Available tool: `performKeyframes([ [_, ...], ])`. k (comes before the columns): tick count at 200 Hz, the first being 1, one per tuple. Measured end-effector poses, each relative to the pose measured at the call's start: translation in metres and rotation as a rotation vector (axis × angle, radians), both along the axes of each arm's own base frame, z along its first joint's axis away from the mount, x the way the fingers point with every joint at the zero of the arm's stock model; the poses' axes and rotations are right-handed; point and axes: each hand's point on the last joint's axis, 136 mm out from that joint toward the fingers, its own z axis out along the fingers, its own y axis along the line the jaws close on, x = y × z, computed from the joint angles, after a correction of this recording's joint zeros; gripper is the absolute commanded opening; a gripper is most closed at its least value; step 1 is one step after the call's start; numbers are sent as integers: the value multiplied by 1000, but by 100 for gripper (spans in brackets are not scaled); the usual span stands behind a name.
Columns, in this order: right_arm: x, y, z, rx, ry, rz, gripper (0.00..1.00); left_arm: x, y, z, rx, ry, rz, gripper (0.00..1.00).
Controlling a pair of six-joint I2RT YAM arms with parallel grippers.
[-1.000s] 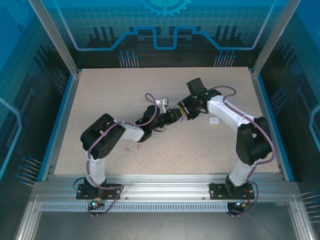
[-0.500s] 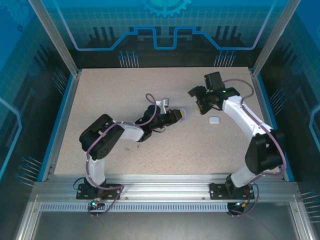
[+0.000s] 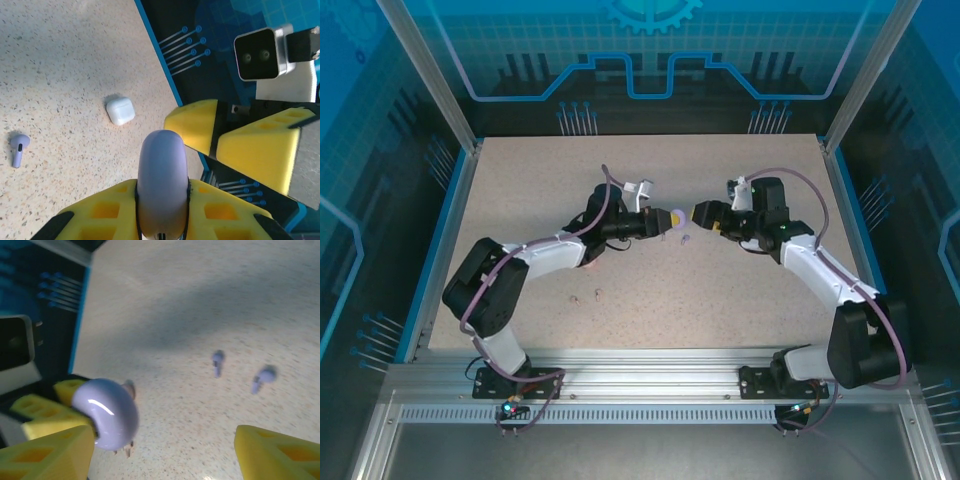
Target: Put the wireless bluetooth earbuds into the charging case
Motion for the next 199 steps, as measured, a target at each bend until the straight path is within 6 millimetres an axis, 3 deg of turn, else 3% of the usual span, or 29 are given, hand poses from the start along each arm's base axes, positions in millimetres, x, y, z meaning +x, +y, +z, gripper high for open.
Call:
performKeyframes([
  [62, -4, 19, 4, 64, -103, 124, 71, -14, 5, -4, 36, 25, -73, 0],
  [155, 1, 28, -17, 65, -79, 144, 63, -14, 5, -3, 44, 25, -80, 0],
  [199, 2, 15, -53, 50, 8, 99, 61, -13, 6, 5, 35, 13, -80, 0],
])
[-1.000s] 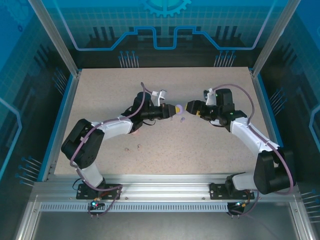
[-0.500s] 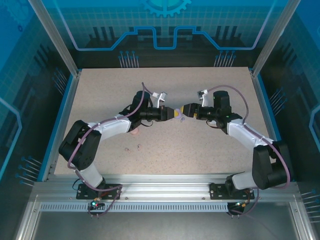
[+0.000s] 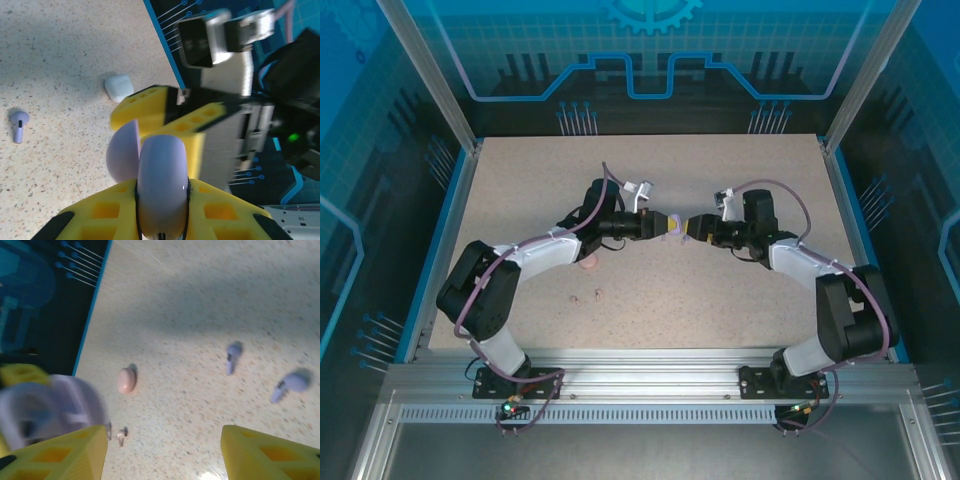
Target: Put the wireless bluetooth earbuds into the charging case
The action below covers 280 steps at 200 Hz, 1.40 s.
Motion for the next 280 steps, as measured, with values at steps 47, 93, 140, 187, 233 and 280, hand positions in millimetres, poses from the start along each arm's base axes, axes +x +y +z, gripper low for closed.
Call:
performKeyframes([
  [47, -2, -6, -4, 0, 32, -20, 60, -2, 1, 22, -31, -52, -4, 0],
  [93, -21, -7, 52, 61, -125, 56, 53, -4, -1, 25, -46, -59, -22, 0],
  [140, -32, 0, 62, 96, -146, 129, 44, -6, -3, 32, -65, -66, -42, 0],
  [187, -29, 2, 68, 107, -153, 143, 44, -6, -5, 39, -83, -68, -46, 0],
  [233, -26, 3, 73, 109, -166, 145, 42, -6, -5, 39, -87, -72, -49, 0],
  [280, -20, 7, 67, 109, -139, 145, 41, -6, -6, 41, -88, -74, -51, 0],
])
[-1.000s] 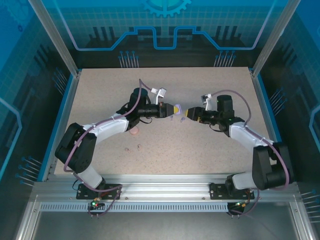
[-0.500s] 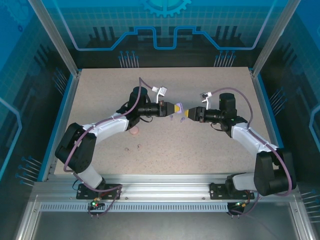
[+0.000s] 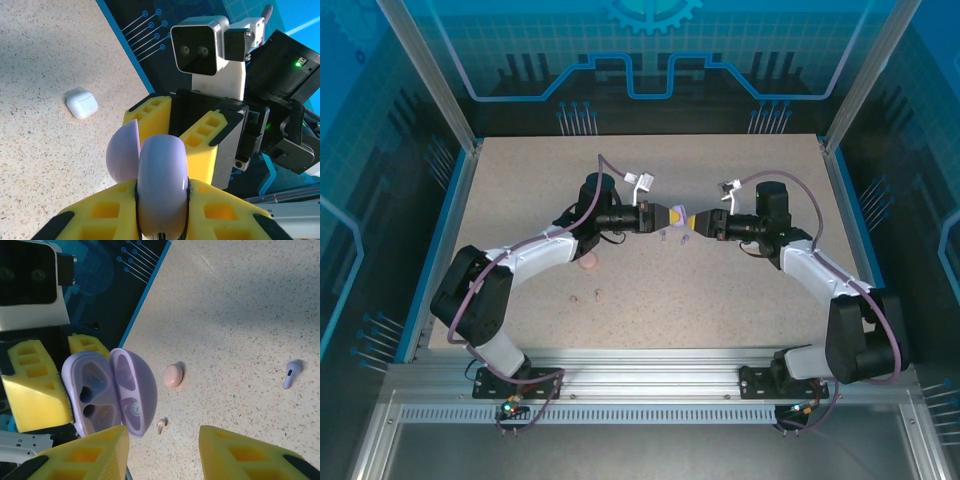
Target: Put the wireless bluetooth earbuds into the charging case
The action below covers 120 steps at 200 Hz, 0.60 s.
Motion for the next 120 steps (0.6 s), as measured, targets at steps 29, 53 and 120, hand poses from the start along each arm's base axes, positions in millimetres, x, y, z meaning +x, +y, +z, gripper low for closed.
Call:
performKeyframes([
  [29, 0, 3, -2, -1, 9, 8, 40, 1, -2, 3, -4, -8, -2, 0],
  [53, 0, 6, -2, 0, 7, 16, 39, 1, -2, 2, -4, -7, -2, 0],
  [120, 6, 7, 3, -7, -9, 6, 31, 1, -5, -1, -2, -3, -9, 0],
])
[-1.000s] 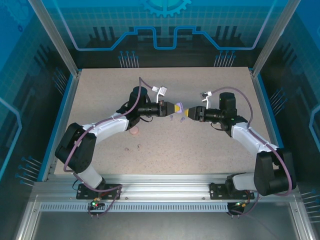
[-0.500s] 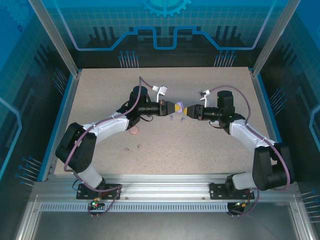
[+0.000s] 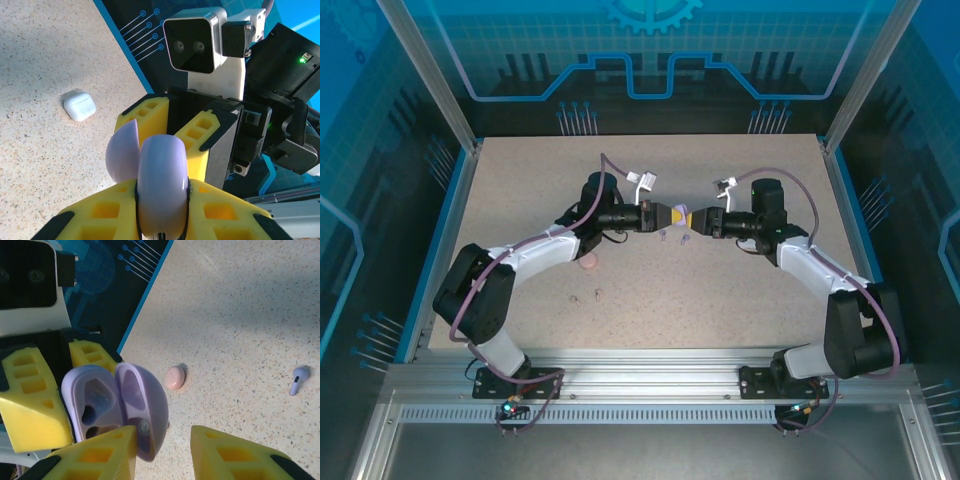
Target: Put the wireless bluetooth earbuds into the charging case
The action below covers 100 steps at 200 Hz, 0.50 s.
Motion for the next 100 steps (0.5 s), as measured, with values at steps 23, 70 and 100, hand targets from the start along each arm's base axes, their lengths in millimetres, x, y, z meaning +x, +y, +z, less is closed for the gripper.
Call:
performKeyframes([
  [23, 3, 0, -2, -2, 7, -5, 28, 0, -1, -1, 1, 0, 1, 0],
  [70, 9, 2, 0, 0, 17, -1, 19, 4, 0, 1, 3, -6, 17, 0],
  [100, 7, 4, 1, 6, 19, 9, 2, 4, -1, 1, 3, -6, 18, 0],
])
